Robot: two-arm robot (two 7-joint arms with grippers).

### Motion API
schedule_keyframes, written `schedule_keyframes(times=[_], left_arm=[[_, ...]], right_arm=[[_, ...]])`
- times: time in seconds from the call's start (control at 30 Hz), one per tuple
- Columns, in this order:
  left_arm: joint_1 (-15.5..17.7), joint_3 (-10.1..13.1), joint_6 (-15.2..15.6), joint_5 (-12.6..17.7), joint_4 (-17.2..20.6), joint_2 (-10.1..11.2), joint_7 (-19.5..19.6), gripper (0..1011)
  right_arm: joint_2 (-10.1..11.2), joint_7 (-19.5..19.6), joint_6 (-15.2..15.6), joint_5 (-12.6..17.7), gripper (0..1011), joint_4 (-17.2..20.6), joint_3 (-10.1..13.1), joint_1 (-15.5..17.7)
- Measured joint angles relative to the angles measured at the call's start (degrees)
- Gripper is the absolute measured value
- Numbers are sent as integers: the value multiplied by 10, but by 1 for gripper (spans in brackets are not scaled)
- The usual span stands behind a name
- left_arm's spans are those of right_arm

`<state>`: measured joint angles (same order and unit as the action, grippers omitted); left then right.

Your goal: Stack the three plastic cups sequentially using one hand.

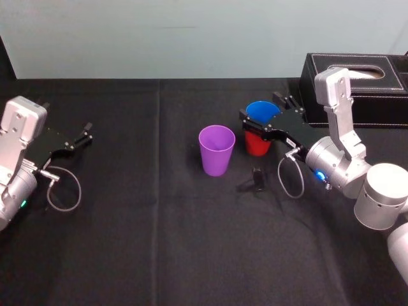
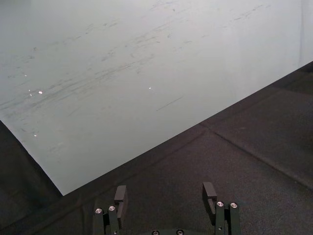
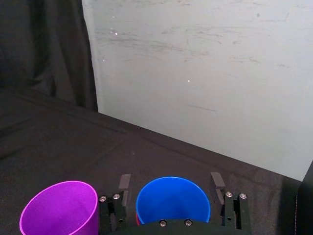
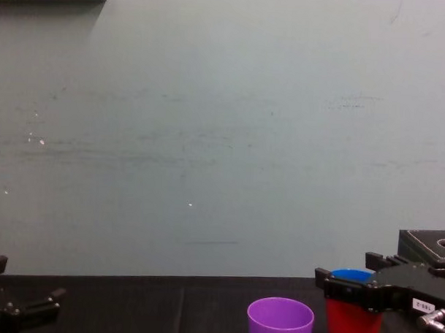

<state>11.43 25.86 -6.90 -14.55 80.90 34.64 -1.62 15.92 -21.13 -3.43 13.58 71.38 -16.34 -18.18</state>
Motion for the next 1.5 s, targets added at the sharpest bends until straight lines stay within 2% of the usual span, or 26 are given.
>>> schedule_keyframes(times=[0.2, 0.47, 0.67, 0.87, 1.0, 1.17, 1.5], left_arm=[[0, 0, 0, 0, 0, 0, 0, 1005], [0, 0, 0, 0, 0, 0, 0, 1005], [0, 0, 0, 0, 0, 0, 0, 1005], [0, 0, 0, 0, 0, 0, 0, 1004], [0, 0, 0, 0, 0, 0, 0, 1005], [0, 0, 0, 0, 0, 0, 0, 1005], [0, 0, 0, 0, 0, 0, 0, 1005]], right_arm=[[4, 2, 0, -1, 1004, 15, 1, 6], [24, 12, 16, -2, 1004, 99, 11, 51], [53, 10, 23, 11, 1004, 186, 24, 121], [71, 8, 9, 13, 1004, 231, 27, 181], [76, 5, -5, 11, 1004, 244, 23, 208], [74, 4, -18, 2, 1004, 238, 13, 222], [46, 12, -33, -23, 1004, 194, -10, 205]])
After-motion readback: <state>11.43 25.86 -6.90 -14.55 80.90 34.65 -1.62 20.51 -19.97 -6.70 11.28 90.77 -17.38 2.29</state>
